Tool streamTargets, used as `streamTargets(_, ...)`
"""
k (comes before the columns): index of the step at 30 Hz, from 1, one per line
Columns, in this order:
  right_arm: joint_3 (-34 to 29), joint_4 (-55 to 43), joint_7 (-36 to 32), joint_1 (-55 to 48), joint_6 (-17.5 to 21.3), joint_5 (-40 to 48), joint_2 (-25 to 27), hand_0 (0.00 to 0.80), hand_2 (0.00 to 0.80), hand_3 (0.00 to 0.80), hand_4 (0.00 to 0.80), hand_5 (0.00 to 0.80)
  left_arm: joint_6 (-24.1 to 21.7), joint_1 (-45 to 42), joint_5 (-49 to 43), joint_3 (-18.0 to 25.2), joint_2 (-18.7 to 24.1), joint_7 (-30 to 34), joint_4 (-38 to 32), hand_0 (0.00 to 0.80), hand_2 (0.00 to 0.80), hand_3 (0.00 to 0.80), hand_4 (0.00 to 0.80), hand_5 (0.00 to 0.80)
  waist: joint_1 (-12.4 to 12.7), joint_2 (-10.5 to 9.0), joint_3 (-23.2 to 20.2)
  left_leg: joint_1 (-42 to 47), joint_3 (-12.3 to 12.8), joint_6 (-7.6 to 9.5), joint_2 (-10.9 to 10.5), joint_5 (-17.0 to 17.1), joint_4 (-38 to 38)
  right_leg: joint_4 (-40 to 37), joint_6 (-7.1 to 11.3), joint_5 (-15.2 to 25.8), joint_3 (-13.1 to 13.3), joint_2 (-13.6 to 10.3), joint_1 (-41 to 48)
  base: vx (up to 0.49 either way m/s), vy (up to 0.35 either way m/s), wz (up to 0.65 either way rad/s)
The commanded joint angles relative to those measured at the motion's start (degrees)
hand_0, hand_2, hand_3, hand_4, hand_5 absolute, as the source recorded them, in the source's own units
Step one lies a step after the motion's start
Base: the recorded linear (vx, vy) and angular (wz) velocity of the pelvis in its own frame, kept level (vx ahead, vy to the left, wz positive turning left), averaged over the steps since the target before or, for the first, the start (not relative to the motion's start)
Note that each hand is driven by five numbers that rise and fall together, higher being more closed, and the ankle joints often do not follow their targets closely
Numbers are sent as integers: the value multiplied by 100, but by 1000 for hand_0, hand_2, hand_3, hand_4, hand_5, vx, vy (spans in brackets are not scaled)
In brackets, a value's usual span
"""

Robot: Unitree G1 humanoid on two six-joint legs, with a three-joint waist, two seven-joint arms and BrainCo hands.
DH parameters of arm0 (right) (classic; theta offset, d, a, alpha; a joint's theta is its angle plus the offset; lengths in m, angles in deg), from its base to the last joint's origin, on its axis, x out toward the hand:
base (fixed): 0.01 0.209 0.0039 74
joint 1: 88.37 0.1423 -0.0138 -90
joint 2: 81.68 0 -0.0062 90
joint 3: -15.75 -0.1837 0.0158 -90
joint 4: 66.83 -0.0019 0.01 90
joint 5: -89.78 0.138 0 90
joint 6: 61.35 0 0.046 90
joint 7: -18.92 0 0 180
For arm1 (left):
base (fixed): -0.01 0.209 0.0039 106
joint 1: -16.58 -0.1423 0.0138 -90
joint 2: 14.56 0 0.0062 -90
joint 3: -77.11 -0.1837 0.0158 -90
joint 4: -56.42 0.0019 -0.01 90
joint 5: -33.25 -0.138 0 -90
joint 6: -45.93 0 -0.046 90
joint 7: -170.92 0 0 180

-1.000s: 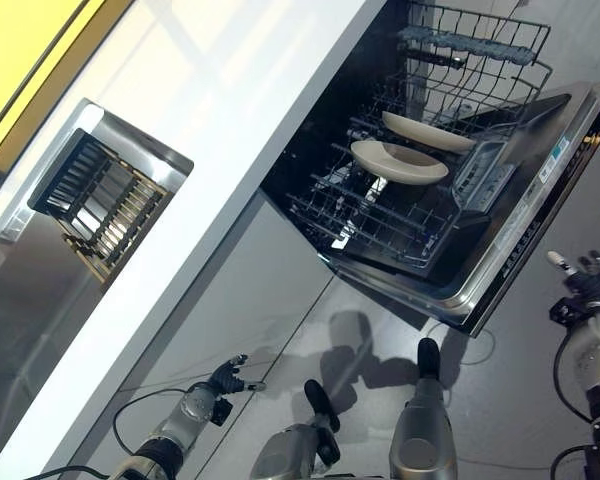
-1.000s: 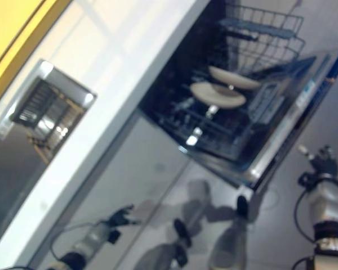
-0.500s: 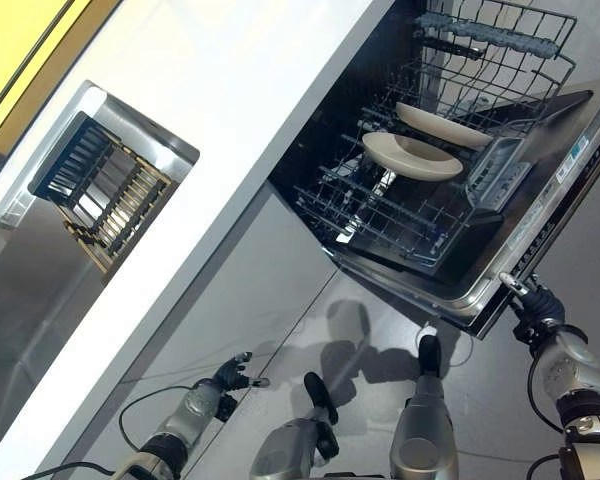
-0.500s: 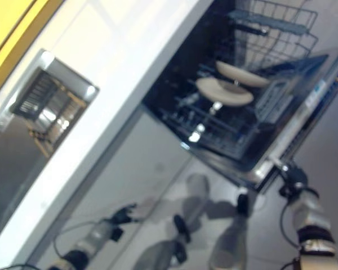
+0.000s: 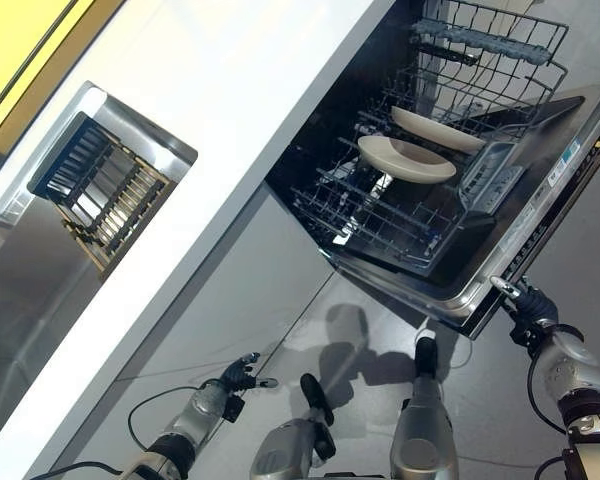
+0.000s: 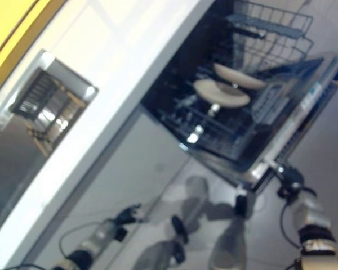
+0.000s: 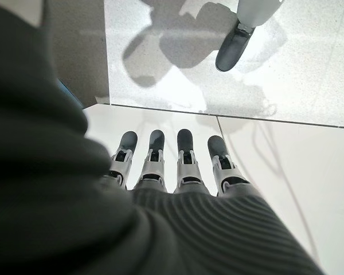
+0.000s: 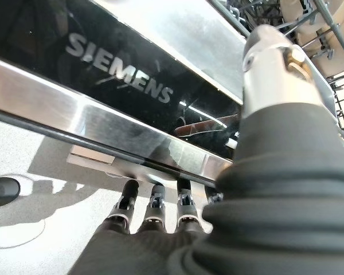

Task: Take plates into dishwasher

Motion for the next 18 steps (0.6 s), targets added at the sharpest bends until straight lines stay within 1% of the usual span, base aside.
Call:
streamTargets(1,996,-1384,-1142,1148,80,440,-1155,0,0,0,0,0,21,251,-115,-72,210,91,215,0,0,0,0,0,385,-292,-220,-478,-316,-212,102,436,12,1469,-26,-1449,-203,-355,-65,0,0,0)
streamTargets(6,1153,-1660,-1177,1279,207,622,-1350,0,0,0,0,0,27,220,-185,-118,204,107,250,0,0,0,0,0,438,-350,-265,-452,-284,-207,109,418,12,1385,-6,-1398,-264,-356,-6,2,3,-4)
streamTargets(9,1218,-1827,-1155,1324,211,597,-1460,0,0,0,0,0,56,194,-180,-136,209,141,222,0,0,0,0,0,465,-383,-314,-420,-259,-206,112,410,12,1305,9,-1363,-304,-362,73,6,4,-1)
streamTargets(12,1247,-1899,-1141,1382,193,578,-1492,0,0,0,0,0,40,171,-172,-153,201,149,247,0,0,0,0,0,497,-410,-356,-405,-233,-206,117,411,12,1256,15,-1341,-349,-365,129,26,24,-5)
streamTargets(18,1294,-1943,-1111,1479,202,598,-1531,0,0,0,0,0,46,121,-234,-144,215,188,303,0,0,0,0,0,590,-524,-468,-358,-208,-203,132,395,12,1104,38,-1270,-464,-358,296,32,8,-1)
